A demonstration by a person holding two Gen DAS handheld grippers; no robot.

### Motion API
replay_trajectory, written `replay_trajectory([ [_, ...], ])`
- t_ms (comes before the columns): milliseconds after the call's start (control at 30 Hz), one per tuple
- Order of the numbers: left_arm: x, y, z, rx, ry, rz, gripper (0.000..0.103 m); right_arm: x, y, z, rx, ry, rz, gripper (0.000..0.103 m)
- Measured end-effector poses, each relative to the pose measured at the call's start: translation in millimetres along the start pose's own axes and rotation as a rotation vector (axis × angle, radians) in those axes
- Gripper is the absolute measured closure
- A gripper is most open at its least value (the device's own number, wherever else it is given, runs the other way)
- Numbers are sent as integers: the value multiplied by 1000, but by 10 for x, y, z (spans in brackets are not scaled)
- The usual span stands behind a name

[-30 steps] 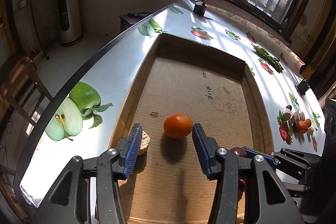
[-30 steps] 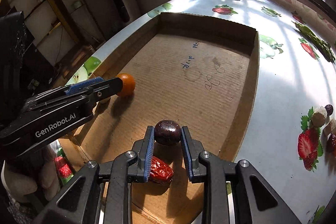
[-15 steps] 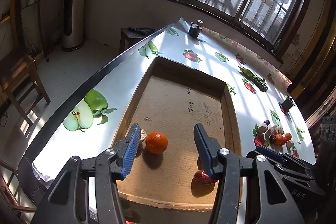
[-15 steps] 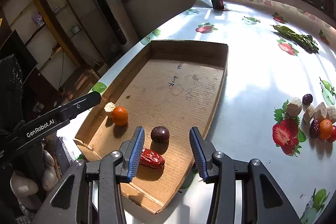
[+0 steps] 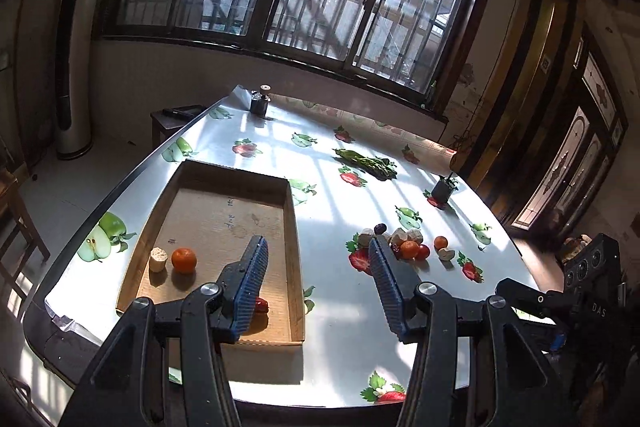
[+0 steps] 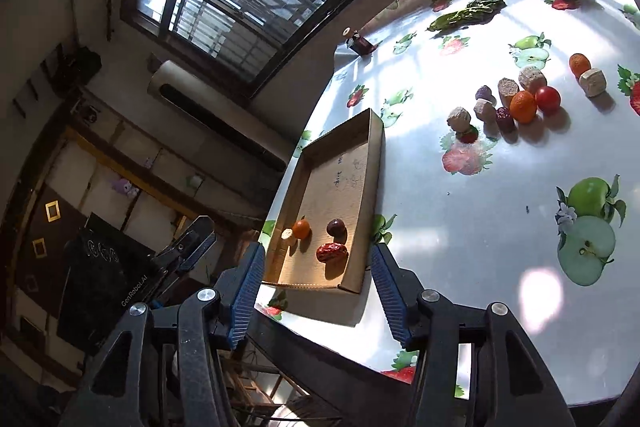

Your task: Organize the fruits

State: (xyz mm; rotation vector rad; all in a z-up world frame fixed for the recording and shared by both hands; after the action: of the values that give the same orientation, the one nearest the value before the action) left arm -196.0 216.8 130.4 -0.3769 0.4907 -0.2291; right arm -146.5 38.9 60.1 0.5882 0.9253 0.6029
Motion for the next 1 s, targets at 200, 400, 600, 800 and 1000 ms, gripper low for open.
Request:
replay_trajectory([
  [200, -514, -550, 425, 125, -57, -72, 51, -1100, -4, 287, -157, -162, -226, 32],
  [400, -1314, -640, 1509, 219, -230, 37, 43, -2607, 270, 1054, -305, -411, -517, 31],
  [600, -1806, -445, 2530, 344, -301, 371, 32, -3960, 560, 1932, -347, -575, -854, 29],
  [800, -1962, -98, 3209, 448, -322, 724, 21, -5038, 751, 2630, -300, -711, -1177, 27],
  [1000, -1090, 207, 2902, 440, -216, 620, 20, -4798, 405, 2969, -273, -673, -1285, 16],
])
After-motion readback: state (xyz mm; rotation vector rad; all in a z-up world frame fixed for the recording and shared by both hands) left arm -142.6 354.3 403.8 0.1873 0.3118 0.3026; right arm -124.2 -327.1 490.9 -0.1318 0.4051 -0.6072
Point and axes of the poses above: each gripper's, at about its wrist camera, not at the fingertips, and x roughly the way its jaws point, y to its left, z to its top, the point moved 10 cm from there along x, roughly the way its jaws point, and after that the axes turned 12 degrees about -z, right-handed, at the moved point
